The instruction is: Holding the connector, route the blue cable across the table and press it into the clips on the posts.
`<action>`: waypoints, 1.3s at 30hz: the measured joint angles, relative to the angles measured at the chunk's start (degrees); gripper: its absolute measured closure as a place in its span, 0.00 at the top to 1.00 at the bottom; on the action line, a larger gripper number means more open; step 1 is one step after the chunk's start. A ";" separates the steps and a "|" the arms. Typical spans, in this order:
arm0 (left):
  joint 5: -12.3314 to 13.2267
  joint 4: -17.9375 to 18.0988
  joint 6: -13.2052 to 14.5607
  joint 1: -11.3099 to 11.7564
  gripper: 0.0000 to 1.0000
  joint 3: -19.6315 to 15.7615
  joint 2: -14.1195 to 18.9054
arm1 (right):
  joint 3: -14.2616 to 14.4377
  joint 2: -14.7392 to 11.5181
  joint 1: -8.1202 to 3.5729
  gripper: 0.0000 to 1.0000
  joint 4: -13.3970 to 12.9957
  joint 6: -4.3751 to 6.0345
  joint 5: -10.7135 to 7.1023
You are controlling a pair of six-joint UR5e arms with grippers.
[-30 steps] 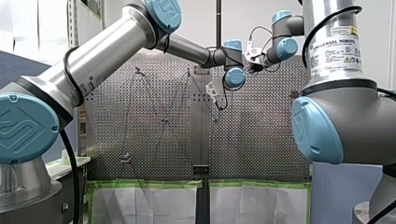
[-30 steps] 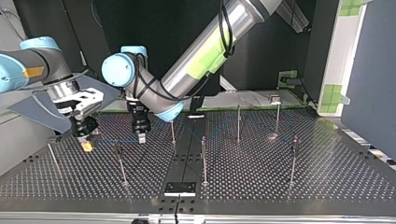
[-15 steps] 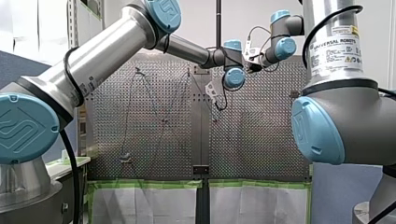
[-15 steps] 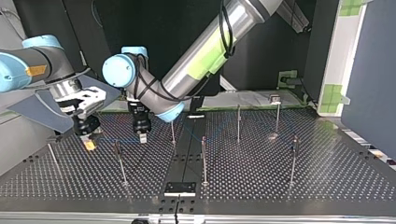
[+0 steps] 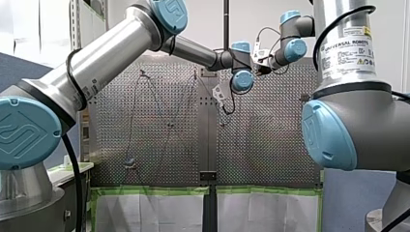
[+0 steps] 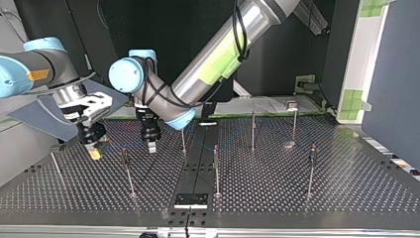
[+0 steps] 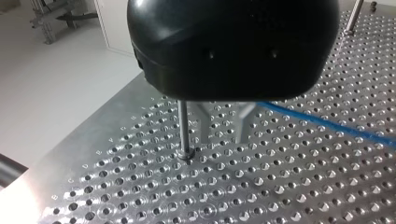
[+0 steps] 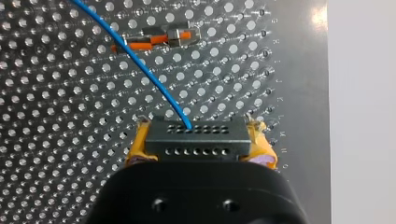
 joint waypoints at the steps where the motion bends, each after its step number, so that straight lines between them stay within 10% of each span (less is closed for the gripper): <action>1: 0.00 0.00 0.00 0.00 0.96 0.00 0.00 | 0.00 0.00 0.00 0.00 0.00 0.00 0.00; 39: 0.00 0.00 0.00 -0.01 1.00 0.00 0.00 | 0.00 0.00 0.00 0.00 0.00 0.00 0.00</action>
